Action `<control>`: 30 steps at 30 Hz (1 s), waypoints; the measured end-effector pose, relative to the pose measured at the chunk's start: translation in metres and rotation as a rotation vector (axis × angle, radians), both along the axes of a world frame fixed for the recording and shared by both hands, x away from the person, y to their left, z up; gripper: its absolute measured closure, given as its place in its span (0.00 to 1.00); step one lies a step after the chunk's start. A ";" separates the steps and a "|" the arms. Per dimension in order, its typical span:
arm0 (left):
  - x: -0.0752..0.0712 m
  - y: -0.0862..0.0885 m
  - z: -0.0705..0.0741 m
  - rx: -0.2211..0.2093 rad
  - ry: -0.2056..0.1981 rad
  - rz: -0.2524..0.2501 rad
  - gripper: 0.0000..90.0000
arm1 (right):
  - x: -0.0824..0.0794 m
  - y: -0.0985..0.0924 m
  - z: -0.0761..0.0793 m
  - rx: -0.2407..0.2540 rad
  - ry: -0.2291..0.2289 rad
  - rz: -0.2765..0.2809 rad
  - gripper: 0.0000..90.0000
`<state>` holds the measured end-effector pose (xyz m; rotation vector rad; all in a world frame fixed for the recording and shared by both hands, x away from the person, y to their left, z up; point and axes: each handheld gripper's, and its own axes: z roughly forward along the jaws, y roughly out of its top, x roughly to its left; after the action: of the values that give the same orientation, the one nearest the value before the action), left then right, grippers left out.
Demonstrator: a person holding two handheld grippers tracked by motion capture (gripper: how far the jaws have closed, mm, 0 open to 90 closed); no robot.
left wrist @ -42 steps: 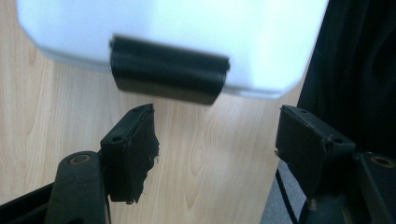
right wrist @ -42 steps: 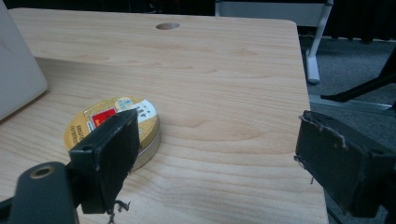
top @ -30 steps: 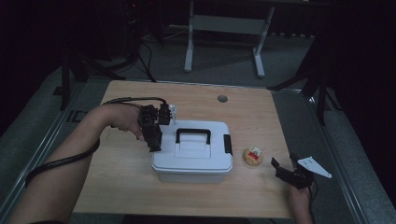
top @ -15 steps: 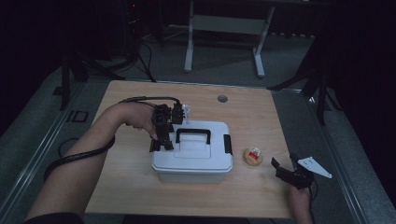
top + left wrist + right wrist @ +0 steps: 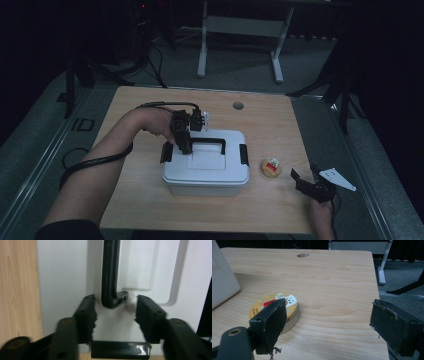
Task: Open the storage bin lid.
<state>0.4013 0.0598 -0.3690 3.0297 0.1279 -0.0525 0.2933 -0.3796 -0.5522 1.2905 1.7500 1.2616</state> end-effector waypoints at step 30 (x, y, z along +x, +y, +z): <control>-0.004 -0.011 0.009 0.016 0.044 -0.040 0.93 | 0.000 0.000 0.000 0.002 0.003 0.007 0.15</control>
<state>0.3970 0.0488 -0.3600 3.0479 0.0723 -0.1227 0.2936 -0.3800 -0.5522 1.2893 1.7569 1.2665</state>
